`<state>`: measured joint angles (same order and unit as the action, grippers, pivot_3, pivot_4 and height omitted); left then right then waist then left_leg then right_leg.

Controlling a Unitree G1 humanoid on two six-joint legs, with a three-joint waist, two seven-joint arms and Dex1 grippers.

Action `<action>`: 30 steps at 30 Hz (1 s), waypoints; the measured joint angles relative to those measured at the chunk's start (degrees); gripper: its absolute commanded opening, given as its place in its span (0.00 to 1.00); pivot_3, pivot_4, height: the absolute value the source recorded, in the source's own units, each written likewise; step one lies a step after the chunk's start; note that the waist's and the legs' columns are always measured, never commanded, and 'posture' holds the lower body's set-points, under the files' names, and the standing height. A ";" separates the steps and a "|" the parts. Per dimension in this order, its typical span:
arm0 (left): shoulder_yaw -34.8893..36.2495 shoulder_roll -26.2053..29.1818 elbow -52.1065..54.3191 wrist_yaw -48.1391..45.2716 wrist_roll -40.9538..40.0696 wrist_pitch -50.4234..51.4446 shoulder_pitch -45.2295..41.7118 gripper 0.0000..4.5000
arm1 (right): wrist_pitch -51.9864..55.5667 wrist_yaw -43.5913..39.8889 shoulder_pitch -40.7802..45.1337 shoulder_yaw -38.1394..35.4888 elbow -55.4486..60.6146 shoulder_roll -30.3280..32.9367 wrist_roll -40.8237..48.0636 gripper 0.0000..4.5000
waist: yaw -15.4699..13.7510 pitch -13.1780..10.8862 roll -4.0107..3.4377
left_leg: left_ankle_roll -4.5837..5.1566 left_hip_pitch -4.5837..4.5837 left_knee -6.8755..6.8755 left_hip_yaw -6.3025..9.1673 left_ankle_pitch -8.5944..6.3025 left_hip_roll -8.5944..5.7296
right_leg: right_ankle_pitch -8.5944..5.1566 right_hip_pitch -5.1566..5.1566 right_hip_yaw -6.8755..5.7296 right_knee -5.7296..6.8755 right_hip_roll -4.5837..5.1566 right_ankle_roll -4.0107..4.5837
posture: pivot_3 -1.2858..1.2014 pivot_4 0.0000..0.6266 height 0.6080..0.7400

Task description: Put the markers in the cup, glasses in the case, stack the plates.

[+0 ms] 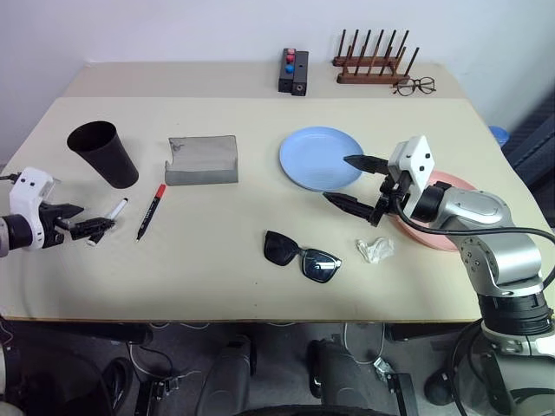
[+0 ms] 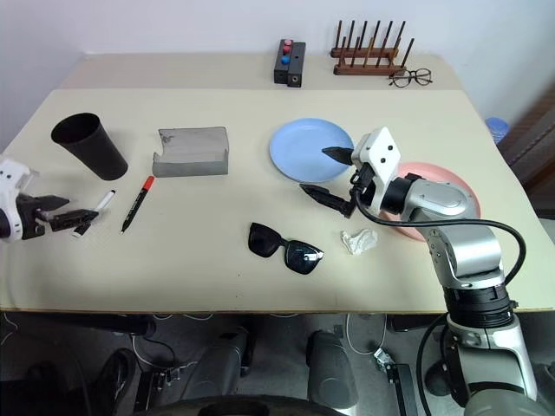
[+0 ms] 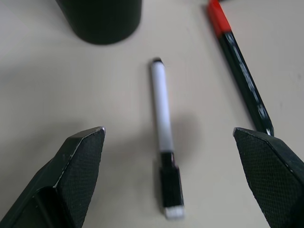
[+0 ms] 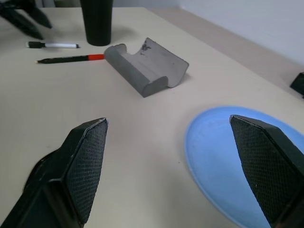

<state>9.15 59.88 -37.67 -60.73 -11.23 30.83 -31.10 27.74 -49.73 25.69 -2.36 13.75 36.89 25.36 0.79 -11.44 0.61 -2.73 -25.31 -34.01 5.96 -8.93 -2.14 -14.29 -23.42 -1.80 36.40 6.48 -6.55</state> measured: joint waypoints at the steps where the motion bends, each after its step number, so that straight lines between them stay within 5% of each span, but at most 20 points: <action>1: -1.52 0.00 -1.15 0.59 1.07 1.18 -1.82 1.00 | 0.23 -0.70 -0.01 0.00 0.05 0.27 0.52 0.93 | -0.02 0.00 0.01 | 0.00 0.00 -0.01 0.00 0.00 0.00 | 0.00 0.01 0.00 0.02 -0.01 0.00 | 0.52 0.24 1.00; 11: -11.64 -0.62 -13.22 -3.45 8.22 3.53 -16.25 1.00 | 0.74 -5.51 -0.28 -1.63 3.91 0.88 7.51 0.93 | 0.37 0.00 0.03 | 0.01 0.00 -0.05 -0.01 0.01 0.00 | -0.01 -0.01 0.00 0.09 -0.03 -0.03 | 0.52 0.24 1.00; 30: -15.07 -3.80 -19.05 -7.64 11.96 2.70 -21.48 1.00 | 0.43 -6.28 -0.44 -2.52 4.95 0.25 10.76 0.93 | 0.15 0.00 0.06 | 0.01 -0.01 -0.15 0.00 0.01 0.00 | -0.02 0.00 0.01 0.19 -0.02 -0.04 | 0.52 0.24 1.00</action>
<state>-5.92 56.07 -56.73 -68.37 0.74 33.53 -52.58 28.17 -56.01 25.25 -4.89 18.70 37.14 36.13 0.94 -11.44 0.67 -2.72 -25.32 -34.16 5.96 -8.92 -2.14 -14.31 -23.41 -1.79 36.59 6.45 -6.59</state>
